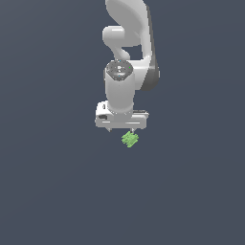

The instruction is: Pick up the object and move it to a goal position.

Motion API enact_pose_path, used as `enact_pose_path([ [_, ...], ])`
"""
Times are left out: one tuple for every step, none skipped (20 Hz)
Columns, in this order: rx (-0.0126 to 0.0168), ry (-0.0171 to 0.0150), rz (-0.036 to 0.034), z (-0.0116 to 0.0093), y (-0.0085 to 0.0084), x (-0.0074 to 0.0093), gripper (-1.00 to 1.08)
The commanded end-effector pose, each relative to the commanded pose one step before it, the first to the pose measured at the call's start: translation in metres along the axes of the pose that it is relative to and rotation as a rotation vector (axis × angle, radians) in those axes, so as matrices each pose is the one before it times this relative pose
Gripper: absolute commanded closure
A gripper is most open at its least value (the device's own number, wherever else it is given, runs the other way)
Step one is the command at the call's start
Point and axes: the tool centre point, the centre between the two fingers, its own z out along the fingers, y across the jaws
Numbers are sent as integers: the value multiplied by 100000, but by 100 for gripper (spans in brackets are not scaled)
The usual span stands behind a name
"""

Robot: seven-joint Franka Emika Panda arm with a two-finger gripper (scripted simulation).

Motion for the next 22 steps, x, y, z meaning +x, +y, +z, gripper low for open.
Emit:
enact_pose_path([
  [0,0,0,0,1,0,-92],
  [0,0,0,-4,-2,-11,-92],
  [-144,-83,33,40,-12,-16,-92],
  [-165,-96,41,41,-15,-33,-92],
  [-234,-135,58,59,-21,-46,-92],
  [-287,-163,73,71,-26,-59,-92],
  [-343,-191,90,86,-31,-66,-92],
  [-288,-158,80,72,-27,-56,-92],
  [-220,-119,67,55,-20,-42,-92],
  [-143,-76,49,36,-14,-29,-92],
  [-70,-37,30,18,-8,-16,-92],
  [0,0,0,0,-7,-3,-92],
  [43,23,-6,-10,11,11,-92],
  [44,23,-48,-14,7,11,-92],
  [0,0,0,2,-6,2,-92],
  [8,6,119,8,-4,-5,-92],
  [1,6,239,23,-16,-8,-92],
  [8,11,365,34,-27,-11,-92],
  [17,19,497,45,-35,-14,-92],
  [25,26,624,55,-46,-17,-92],
  [33,33,757,66,-53,-21,-92],
  [40,39,883,77,-62,-25,-92],
])
